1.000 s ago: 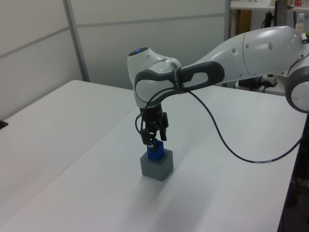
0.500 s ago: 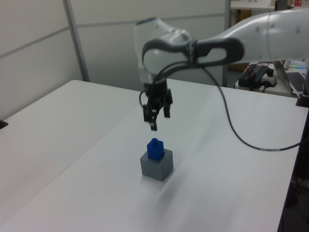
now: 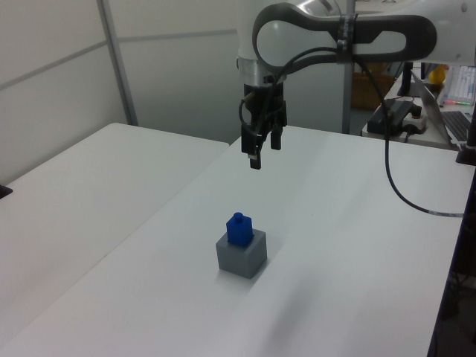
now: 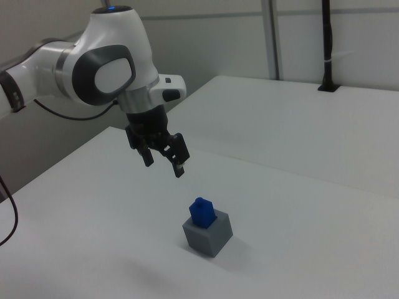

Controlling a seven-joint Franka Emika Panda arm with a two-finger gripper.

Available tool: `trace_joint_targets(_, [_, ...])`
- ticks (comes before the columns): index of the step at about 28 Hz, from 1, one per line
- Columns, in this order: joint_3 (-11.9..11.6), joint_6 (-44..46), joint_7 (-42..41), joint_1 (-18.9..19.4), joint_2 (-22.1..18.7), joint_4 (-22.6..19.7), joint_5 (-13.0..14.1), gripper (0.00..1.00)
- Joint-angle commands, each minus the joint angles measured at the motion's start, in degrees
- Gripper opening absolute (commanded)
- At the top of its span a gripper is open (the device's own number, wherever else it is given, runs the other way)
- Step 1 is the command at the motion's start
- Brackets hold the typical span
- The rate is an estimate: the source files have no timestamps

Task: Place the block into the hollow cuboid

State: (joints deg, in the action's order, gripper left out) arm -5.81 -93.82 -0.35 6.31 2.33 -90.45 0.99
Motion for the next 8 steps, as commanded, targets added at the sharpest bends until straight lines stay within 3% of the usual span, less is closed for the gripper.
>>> trace_joint_targets(1, [0.01,-0.4,0.79,0.19,-1.62,-2.01,-1.07,1.0])
trace_joint_targets(8, [-0.52,-0.49,0.44,0.19,-1.62,-2.01,-1.07,1.0])
